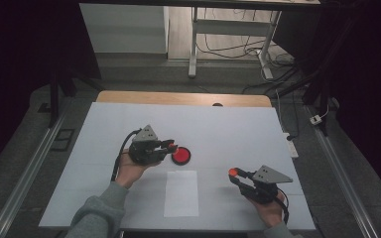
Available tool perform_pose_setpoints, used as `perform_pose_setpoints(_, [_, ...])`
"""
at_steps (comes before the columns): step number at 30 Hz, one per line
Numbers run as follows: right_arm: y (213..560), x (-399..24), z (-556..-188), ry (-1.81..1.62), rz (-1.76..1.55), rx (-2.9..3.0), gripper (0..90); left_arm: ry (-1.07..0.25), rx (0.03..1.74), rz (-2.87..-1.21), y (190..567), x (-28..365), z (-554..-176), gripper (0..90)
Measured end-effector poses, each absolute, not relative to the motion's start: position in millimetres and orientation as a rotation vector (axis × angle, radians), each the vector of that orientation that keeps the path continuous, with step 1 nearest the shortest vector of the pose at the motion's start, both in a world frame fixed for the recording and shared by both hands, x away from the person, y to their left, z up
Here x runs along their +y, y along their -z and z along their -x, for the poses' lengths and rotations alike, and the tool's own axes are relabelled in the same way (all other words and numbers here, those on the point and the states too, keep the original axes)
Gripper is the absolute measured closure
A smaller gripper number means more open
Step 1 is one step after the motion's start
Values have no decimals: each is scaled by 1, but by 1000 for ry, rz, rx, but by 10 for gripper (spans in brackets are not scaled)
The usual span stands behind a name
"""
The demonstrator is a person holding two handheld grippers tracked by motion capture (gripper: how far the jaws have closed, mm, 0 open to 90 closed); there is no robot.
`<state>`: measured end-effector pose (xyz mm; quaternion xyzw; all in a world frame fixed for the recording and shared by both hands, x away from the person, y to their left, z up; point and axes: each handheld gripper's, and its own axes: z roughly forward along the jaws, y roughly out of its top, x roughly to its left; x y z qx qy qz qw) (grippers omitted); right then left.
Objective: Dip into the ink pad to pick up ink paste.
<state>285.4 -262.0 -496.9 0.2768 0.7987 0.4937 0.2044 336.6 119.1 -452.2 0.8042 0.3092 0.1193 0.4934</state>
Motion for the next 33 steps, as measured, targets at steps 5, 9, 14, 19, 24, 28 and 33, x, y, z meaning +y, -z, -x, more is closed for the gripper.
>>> perform_pose_setpoints(5, [497, -261, -286, -1378, -772, 2227, 651, -290, 764, -1957, 459, 115, -344, 725])
perform_pose_setpoints(9, [499, -260, -286, -1375, -775, 2228, 651, -287, 765, -1987, 467, 110, -351, 724])
perform_pose_setpoints(14, [499, -260, -286, -1376, -773, 2231, 651, -281, 777, -2004, 477, 105, -360, 725])
perform_pose_setpoints(19, [499, -258, -285, -1368, -764, 2238, 651, -292, 784, -2013, 482, 102, -365, 725])
perform_pose_setpoints(24, [500, -258, -286, -1364, -766, 2244, 651, -297, 786, -2029, 488, 98, -372, 725])
perform_pose_setpoints(28, [502, -258, -286, -1362, -765, 2247, 651, -286, 804, -2042, 495, 97, -377, 725])
perform_pose_setpoints(33, [502, -258, -286, -1366, -762, 2245, 651, -280, 812, -2046, 501, 93, -381, 725])
